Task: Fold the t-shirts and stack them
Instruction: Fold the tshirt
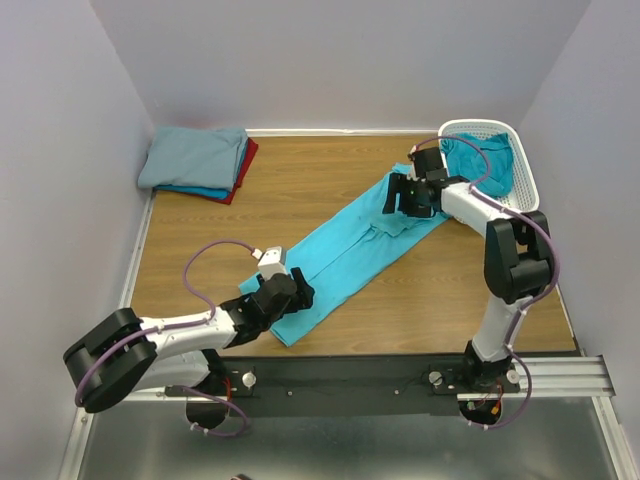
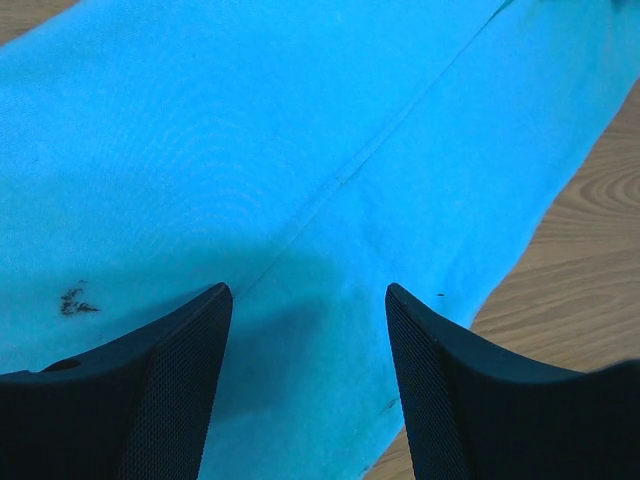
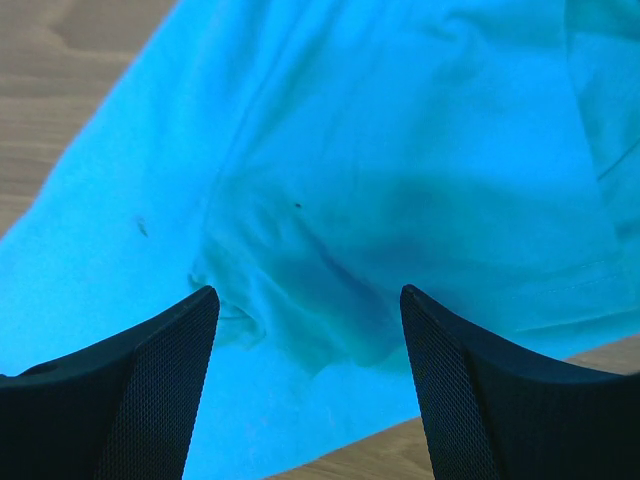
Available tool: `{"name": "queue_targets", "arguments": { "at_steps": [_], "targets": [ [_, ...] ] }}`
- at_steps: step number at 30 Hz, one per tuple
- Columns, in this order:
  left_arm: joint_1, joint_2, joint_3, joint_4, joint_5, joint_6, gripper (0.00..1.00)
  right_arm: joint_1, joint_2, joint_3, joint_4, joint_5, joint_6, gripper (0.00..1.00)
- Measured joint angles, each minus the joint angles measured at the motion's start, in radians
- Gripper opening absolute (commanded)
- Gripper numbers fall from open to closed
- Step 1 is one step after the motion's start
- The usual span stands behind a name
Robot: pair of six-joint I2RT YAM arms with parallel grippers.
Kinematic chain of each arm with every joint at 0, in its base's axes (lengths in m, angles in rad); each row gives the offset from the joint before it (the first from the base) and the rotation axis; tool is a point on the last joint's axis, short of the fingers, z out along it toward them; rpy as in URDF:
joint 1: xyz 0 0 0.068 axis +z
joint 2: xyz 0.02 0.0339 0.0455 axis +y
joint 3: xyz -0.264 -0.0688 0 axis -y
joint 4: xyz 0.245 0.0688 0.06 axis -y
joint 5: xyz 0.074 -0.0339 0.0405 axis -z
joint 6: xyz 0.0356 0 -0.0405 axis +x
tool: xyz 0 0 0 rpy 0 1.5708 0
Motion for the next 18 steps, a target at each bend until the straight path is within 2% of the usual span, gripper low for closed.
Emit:
{"name": "queue_targets", "arguments": {
  "at_steps": [8,18],
  "targets": [
    [-0.013,0.035,-0.003,0.056,-0.002,-0.003,0.71,0.000,0.068,-0.026,0.000,-0.013,0.019,0.80],
    [-0.090,0.048,-0.030,0.129,0.019,-0.070,0.71,0.000,0.205,0.148,0.016,-0.027,0.026,0.81]
  ]
}}
